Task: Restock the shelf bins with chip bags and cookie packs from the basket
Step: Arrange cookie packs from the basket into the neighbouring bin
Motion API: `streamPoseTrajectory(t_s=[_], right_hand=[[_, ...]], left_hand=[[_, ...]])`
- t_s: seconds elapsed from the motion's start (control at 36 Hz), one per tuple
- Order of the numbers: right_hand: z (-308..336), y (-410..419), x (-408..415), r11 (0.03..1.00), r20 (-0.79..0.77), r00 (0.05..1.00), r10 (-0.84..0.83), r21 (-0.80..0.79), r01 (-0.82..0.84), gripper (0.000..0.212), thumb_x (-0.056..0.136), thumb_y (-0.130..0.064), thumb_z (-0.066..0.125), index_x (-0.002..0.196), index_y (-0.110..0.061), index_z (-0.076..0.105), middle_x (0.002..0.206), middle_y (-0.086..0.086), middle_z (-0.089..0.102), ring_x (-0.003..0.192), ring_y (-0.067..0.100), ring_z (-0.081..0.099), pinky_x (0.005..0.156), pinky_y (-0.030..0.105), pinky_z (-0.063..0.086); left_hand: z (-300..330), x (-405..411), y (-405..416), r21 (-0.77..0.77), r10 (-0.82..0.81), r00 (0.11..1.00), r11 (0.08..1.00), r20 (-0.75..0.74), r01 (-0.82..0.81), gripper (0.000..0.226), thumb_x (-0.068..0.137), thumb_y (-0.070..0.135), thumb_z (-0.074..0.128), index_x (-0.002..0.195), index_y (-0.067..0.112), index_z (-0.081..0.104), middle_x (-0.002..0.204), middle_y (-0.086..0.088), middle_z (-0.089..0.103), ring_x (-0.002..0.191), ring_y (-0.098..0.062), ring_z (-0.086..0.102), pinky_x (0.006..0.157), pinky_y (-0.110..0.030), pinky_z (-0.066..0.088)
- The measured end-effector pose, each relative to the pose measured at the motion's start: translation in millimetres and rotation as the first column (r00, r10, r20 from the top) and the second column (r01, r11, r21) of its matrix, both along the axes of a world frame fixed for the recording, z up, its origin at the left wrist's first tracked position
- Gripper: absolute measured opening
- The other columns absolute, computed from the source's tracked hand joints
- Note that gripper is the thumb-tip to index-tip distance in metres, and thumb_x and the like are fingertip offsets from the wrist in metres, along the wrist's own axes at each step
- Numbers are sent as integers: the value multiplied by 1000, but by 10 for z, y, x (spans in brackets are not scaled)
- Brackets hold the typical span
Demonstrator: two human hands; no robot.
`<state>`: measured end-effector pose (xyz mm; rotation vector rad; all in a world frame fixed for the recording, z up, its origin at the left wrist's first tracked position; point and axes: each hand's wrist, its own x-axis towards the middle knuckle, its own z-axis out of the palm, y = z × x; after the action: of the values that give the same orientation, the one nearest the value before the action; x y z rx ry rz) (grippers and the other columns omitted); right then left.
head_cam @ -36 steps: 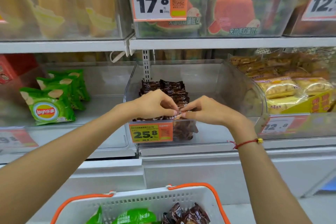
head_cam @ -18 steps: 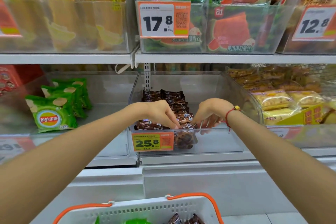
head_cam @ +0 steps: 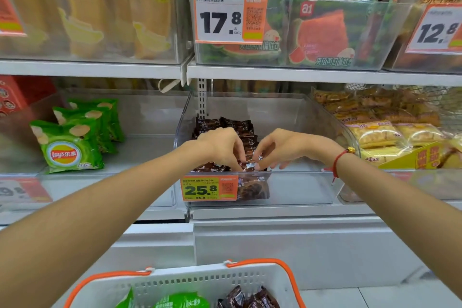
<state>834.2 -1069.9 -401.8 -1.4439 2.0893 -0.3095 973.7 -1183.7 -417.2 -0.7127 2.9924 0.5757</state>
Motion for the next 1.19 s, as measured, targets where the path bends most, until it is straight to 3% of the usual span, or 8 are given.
streamPoseTrajectory(t_s=[0.19, 0.36, 0.56, 0.69, 0.83, 0.97, 1.11, 1.19], right_hand=[[-72, -7, 20, 971, -244, 943, 227, -12, -237, 26, 85, -25, 70, 110, -30, 72, 112, 3, 69, 99, 20, 63, 88, 36, 52], [-150, -54, -9, 992, -242, 963, 117, -20, -125, 16, 81, -17, 75, 84, -30, 67, 107, 6, 59, 75, 11, 57, 57, 21, 51], [-199, -140, 45, 995, -153, 986, -72, 56, 81, 47, 76, -14, 80, 116, -21, 56, 103, 3, 55, 76, 14, 62, 66, 24, 57], [-237, -210, 135, 998, -156, 987, -43, 32, 48, 38, 81, -6, 72, 114, -20, 61, 89, -4, 49, 66, 3, 47, 53, 13, 38], [-269, -239, 139, 992, -77, 990, -117, 47, 121, 32, 81, -1, 70, 106, -19, 62, 84, -3, 53, 66, 4, 52, 53, 15, 44], [-231, -205, 81, 960, -51, 965, -258, 97, 262, 52, 75, -11, 80, 117, -4, 50, 107, 9, 61, 98, 24, 68, 86, 36, 57], [-254, -244, 62, 963, -9, 968, -249, 104, 249, 69, 76, -11, 78, 136, -4, 44, 119, 8, 61, 93, 17, 66, 77, 25, 57], [-274, -238, 64, 970, 9, 974, -228, 90, 226, 78, 77, -13, 77, 144, -7, 38, 133, 8, 55, 103, 19, 62, 85, 26, 54]], left_hand=[[-6, 104, -79, 186, -41, 994, 982, 103, 21, 28, 84, 19, 73, 111, 18, 71, 117, 1, 65, 106, -9, 58, 95, -22, 45], [-116, 38, -67, 171, -7, 998, 985, 62, -4, 21, 83, 19, 73, 104, 19, 74, 111, 0, 69, 104, -14, 61, 97, -30, 47], [-145, 34, -78, 79, -41, 997, 996, 68, 36, 18, 86, 22, 71, 104, 26, 75, 112, 5, 68, 105, -14, 59, 95, -34, 48], [-105, 114, -111, 70, -56, 994, 996, 96, 49, 19, 87, 21, 69, 105, 25, 74, 118, 6, 66, 112, -13, 56, 100, -33, 44], [-71, 167, -100, 12, -52, 993, 999, 106, 51, 29, 88, 22, 68, 116, 24, 68, 130, 4, 59, 112, -13, 54, 94, -32, 46], [-60, 93, -113, -45, -64, 977, 996, 205, 75, 62, 89, 20, 59, 146, 22, 36, 144, -2, 45, 123, -23, 48, 98, -31, 43], [-14, 44, -86, -43, -44, 953, 997, 299, 60, 62, 93, 26, 53, 150, 25, 29, 134, -4, 50, 110, -20, 49, 92, -28, 42], [-22, 64, -138, -73, -29, 947, 996, 321, 56, 59, 91, 33, 55, 147, 30, 35, 140, 0, 48, 123, -21, 45, 103, -35, 40]])
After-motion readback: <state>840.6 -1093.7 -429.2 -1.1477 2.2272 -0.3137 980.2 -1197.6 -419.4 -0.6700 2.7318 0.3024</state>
